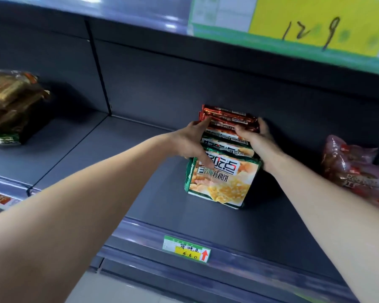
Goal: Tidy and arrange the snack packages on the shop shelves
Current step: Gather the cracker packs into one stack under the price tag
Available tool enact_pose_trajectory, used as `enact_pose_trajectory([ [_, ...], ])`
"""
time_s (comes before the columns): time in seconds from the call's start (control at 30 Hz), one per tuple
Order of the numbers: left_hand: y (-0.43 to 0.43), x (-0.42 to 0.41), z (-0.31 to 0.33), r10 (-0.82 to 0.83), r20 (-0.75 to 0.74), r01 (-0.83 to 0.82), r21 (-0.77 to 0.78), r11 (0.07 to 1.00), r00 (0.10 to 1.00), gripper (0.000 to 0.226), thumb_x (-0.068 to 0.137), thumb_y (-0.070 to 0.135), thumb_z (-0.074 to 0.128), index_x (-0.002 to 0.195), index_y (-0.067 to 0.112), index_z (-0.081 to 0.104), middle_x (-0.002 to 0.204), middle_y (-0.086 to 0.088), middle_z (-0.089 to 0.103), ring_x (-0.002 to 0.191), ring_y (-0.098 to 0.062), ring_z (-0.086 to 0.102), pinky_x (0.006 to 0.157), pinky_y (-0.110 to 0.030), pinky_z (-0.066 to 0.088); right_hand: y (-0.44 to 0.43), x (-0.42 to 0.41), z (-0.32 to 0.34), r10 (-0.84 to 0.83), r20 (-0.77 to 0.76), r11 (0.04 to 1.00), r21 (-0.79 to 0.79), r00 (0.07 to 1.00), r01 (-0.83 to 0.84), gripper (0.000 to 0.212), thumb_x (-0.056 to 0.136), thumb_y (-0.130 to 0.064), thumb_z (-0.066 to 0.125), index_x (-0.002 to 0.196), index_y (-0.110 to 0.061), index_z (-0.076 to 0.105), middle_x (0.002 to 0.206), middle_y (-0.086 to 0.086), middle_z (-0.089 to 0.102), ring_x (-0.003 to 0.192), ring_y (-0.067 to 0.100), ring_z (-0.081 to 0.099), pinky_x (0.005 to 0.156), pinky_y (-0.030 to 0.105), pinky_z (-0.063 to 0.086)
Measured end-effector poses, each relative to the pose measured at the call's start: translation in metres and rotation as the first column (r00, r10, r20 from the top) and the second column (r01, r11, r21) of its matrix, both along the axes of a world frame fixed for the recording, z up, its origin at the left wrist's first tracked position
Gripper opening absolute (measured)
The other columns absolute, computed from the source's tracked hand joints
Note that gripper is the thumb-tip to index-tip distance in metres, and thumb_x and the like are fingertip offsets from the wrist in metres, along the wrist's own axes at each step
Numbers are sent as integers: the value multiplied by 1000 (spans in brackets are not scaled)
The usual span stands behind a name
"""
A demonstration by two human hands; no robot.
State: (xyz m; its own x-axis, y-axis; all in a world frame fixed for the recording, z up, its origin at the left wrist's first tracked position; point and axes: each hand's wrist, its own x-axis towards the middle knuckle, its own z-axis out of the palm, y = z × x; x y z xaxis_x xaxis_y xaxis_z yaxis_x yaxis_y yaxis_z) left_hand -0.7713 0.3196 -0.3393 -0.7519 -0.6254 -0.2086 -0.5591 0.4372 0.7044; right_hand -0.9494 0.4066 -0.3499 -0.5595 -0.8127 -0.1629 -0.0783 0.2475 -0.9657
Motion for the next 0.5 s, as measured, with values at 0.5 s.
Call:
enact_pose_trajectory([
  [0.5,-14,11,-8,42,89,-44,20,999,995,119,56,29,92,152,14,24,156,-12,28,142,-28,30,115,-43,30,-12,18,4,171,-88,967,204,981,-151,45,102,-24,46,142,-9,37,148,7,38,132,22,41,115,40,26],
])
